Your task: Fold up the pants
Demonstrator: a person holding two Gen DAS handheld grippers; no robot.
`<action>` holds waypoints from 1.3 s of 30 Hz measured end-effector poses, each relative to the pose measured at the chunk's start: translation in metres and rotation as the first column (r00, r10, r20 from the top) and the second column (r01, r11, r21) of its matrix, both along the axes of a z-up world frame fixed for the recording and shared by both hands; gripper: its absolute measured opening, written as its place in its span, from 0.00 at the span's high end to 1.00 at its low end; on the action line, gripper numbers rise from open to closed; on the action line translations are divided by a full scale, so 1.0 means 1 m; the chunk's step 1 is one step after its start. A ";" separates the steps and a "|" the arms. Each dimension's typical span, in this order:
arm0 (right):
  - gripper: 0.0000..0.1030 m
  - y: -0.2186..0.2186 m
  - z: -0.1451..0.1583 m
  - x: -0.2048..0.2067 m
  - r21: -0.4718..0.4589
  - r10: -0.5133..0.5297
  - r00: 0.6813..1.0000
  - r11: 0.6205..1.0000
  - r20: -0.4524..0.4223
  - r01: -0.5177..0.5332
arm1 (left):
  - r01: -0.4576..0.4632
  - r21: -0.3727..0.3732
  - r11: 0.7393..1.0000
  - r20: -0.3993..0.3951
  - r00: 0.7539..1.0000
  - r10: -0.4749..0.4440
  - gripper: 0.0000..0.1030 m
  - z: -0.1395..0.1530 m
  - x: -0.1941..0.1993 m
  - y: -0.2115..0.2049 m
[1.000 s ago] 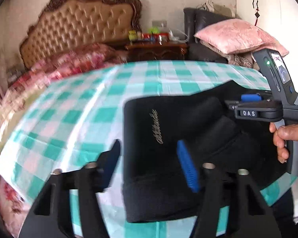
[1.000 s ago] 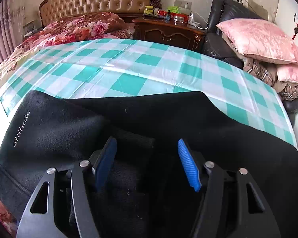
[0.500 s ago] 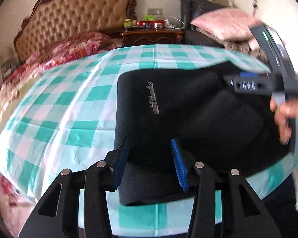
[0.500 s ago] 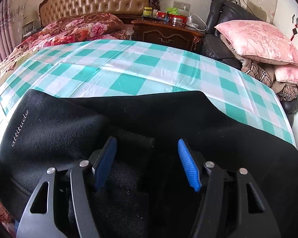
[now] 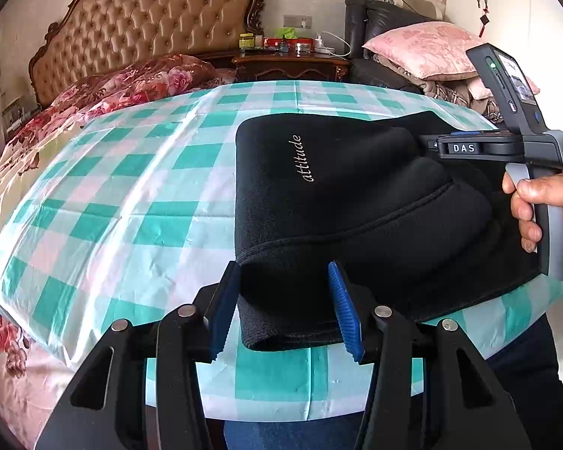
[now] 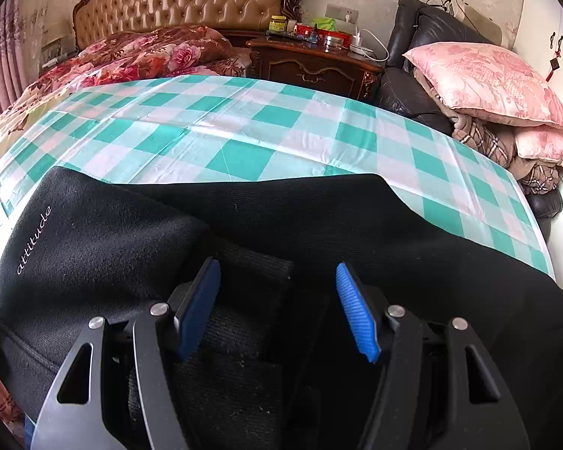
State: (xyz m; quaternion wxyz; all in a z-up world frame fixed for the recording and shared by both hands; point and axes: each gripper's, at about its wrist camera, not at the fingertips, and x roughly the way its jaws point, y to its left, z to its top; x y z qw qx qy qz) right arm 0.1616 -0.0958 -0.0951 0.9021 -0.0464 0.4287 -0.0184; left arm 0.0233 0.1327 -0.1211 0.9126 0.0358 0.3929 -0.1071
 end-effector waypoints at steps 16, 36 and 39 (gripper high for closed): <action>0.58 0.015 0.001 -0.067 0.058 0.093 0.996 0.994 -0.015 -0.092 | -0.031 -0.080 0.996 0.041 0.999 0.035 0.53 0.028 0.018 0.010; 0.58 0.019 -0.001 -0.071 0.037 0.090 0.996 0.995 -0.017 -0.089 | -0.028 -0.075 0.997 -0.165 0.986 0.015 0.61 0.022 0.166 0.005; 0.58 0.020 -0.001 -0.071 0.034 0.088 0.996 0.996 -0.018 -0.087 | -0.025 -0.054 0.998 -0.089 0.996 0.020 0.61 0.033 0.132 0.005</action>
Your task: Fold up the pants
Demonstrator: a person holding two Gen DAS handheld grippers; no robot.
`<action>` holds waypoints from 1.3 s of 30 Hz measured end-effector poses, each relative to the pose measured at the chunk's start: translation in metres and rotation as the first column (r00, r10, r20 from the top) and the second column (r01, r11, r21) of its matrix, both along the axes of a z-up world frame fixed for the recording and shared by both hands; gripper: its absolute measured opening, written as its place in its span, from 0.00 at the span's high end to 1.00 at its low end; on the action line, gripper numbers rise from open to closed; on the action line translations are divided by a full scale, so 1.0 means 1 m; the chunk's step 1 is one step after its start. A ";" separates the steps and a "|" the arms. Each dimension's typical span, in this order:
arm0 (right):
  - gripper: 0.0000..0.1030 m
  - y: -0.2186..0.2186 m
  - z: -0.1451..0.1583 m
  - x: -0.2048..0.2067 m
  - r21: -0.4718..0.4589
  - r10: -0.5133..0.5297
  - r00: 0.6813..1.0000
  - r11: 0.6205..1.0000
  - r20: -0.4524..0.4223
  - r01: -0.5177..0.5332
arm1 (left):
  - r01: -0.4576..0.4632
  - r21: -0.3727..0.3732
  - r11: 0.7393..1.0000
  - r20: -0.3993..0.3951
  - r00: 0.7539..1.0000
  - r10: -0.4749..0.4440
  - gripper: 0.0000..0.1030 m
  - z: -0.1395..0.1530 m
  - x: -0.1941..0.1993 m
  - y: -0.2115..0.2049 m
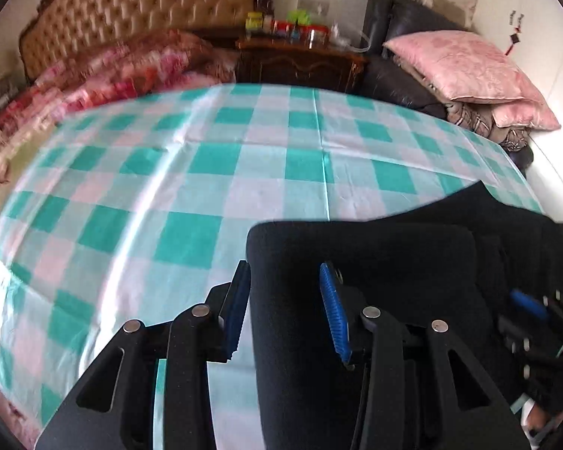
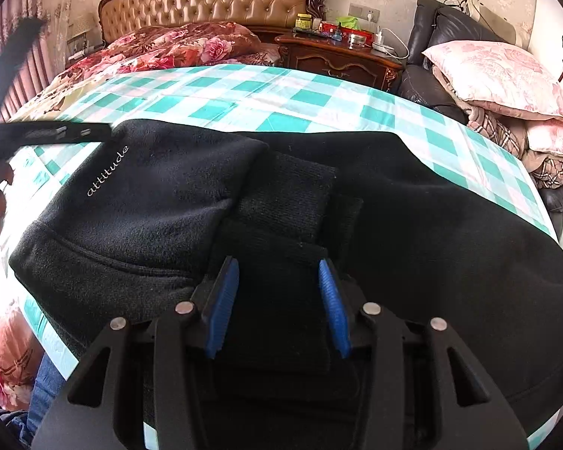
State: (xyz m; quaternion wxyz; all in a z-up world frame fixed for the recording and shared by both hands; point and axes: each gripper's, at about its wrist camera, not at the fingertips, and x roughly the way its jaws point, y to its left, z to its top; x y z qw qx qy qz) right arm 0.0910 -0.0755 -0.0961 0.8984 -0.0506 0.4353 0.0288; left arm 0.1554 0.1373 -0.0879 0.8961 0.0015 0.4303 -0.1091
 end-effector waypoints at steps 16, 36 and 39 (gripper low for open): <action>0.57 0.002 0.000 -0.001 -0.016 -0.004 1.000 1.000 -0.002 0.004 | 0.054 0.089 0.995 0.073 0.996 -0.061 0.60 -0.024 -0.108 -0.006; 0.33 -0.004 0.009 -0.003 -0.028 -0.066 0.998 0.997 -0.004 0.066 | 0.036 0.053 0.998 0.068 0.997 -0.039 0.56 -0.027 -0.110 0.000; 0.33 -0.002 0.011 -0.003 -0.035 -0.062 0.998 0.997 0.001 0.062 | 0.036 0.056 0.998 0.069 0.997 -0.040 0.56 -0.027 -0.109 -0.001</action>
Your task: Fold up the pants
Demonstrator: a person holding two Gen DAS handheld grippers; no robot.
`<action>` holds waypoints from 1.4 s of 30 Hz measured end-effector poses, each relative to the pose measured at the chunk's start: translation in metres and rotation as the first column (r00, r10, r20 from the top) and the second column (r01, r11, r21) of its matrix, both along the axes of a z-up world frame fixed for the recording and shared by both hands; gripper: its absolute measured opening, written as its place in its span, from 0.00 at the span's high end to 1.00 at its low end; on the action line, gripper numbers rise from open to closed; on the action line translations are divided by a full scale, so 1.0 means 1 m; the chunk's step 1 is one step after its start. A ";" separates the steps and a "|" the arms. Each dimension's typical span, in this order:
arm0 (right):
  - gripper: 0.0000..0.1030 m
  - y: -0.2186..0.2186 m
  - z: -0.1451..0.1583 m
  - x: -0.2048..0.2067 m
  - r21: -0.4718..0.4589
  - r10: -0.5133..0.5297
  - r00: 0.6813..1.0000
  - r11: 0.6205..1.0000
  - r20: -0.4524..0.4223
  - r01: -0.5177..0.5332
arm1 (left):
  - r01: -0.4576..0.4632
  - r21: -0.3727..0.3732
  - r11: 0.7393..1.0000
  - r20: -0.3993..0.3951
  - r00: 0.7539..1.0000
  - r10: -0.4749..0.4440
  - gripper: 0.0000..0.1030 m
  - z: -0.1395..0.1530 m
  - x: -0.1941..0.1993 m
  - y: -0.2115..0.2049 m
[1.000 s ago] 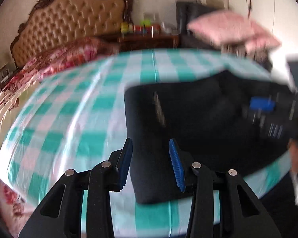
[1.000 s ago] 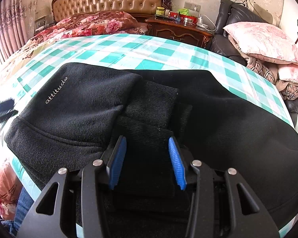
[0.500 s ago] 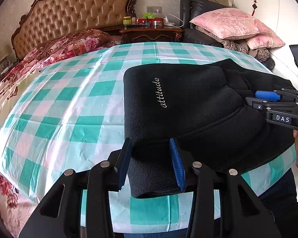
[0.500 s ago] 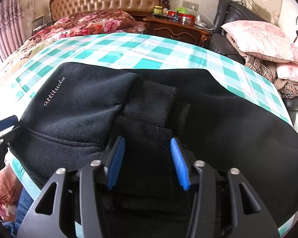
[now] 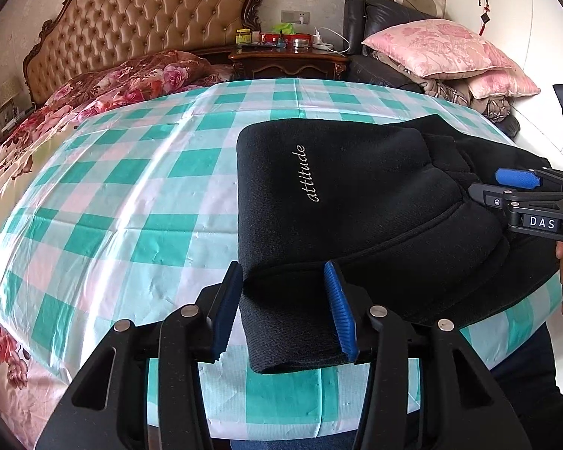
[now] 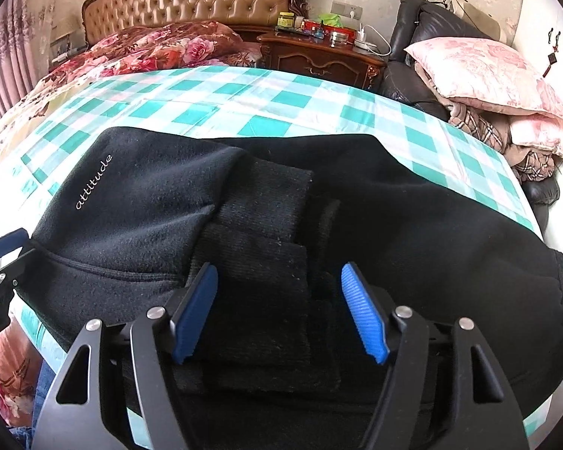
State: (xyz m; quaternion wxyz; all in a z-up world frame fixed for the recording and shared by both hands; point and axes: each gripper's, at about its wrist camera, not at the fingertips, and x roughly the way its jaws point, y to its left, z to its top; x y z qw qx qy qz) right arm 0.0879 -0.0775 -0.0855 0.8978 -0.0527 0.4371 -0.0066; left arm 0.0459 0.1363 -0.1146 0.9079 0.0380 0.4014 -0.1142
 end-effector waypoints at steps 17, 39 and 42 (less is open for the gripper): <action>0.34 0.001 -0.005 0.025 0.015 -0.029 1.000 0.999 0.005 0.028 | -0.024 -0.033 0.999 0.064 0.998 0.026 0.56 0.021 -0.006 0.007; 0.34 -0.005 -0.015 0.018 0.067 -0.027 1.000 0.997 -0.008 0.028 | 0.190 -0.099 0.977 -0.064 0.978 -0.197 0.71 0.049 0.100 -0.093; 0.34 -0.005 -0.015 0.014 0.069 -0.025 1.000 0.997 -0.011 0.026 | 0.231 -0.083 0.969 -0.149 0.959 -0.242 0.72 0.025 0.122 -0.127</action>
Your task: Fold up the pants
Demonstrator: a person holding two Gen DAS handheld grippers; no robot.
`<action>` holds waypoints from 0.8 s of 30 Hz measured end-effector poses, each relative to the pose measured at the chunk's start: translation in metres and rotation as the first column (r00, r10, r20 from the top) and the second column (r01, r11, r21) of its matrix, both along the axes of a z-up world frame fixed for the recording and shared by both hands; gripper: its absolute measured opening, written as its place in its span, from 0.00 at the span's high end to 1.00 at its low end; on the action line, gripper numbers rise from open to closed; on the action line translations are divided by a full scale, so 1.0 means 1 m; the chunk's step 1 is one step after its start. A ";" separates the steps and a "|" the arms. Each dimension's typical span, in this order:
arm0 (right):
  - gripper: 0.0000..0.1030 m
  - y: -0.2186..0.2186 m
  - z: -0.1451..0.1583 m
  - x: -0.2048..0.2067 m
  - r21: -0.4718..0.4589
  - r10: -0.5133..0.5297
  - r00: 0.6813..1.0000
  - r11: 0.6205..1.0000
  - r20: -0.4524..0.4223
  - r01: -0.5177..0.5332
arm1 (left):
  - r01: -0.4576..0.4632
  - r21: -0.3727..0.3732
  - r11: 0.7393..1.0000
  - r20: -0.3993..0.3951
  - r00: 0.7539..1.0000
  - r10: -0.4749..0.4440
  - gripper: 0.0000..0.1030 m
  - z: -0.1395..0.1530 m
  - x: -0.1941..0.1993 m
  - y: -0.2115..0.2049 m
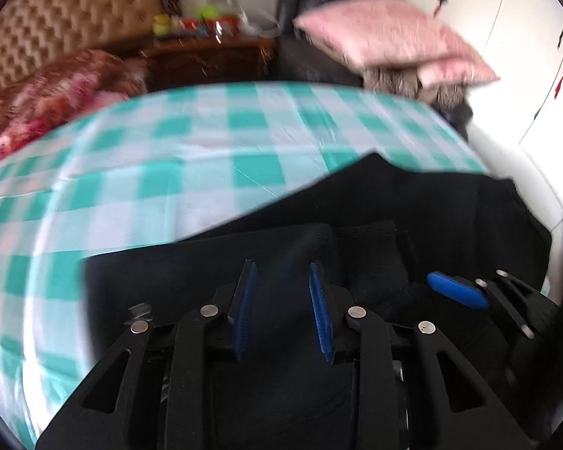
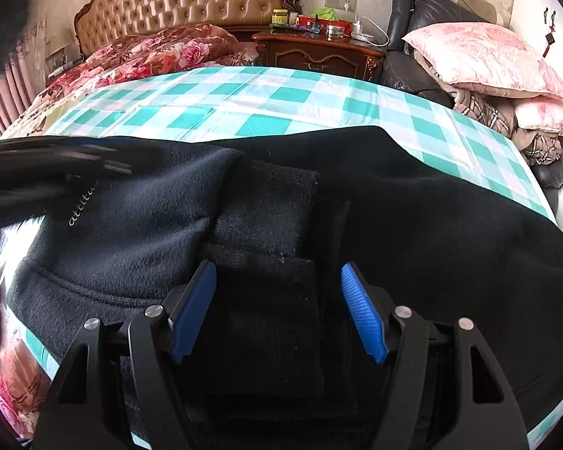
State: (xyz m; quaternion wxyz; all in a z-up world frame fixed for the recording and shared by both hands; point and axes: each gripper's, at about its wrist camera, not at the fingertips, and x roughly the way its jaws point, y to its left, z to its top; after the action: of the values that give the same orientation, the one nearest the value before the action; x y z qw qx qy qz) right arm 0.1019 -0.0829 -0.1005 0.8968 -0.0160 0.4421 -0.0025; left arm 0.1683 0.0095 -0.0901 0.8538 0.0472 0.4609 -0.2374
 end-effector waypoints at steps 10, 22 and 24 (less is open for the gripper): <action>0.34 -0.003 0.001 -0.002 0.011 0.010 1.000 1.000 0.002 -0.010 | -0.117 -0.054 0.992 0.021 0.993 0.118 0.73 0.006 -0.016 0.043; 0.34 0.001 0.002 -0.004 -0.012 0.005 1.000 1.000 0.008 -0.005 | -0.300 -0.016 0.954 0.010 0.954 0.300 0.64 -0.015 -0.110 0.151; 0.34 0.002 0.002 -0.004 -0.023 0.004 1.000 1.000 0.006 -0.004 | -0.320 -0.043 0.946 -0.010 0.947 0.320 0.61 -0.014 -0.110 0.158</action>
State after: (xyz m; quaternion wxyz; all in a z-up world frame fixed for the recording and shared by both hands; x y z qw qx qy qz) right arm 0.0977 -0.0809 -0.0984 0.8979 -0.0273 0.4393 -0.0059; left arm 0.0585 0.1672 -0.1043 0.8811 -0.0474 0.4584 -0.1061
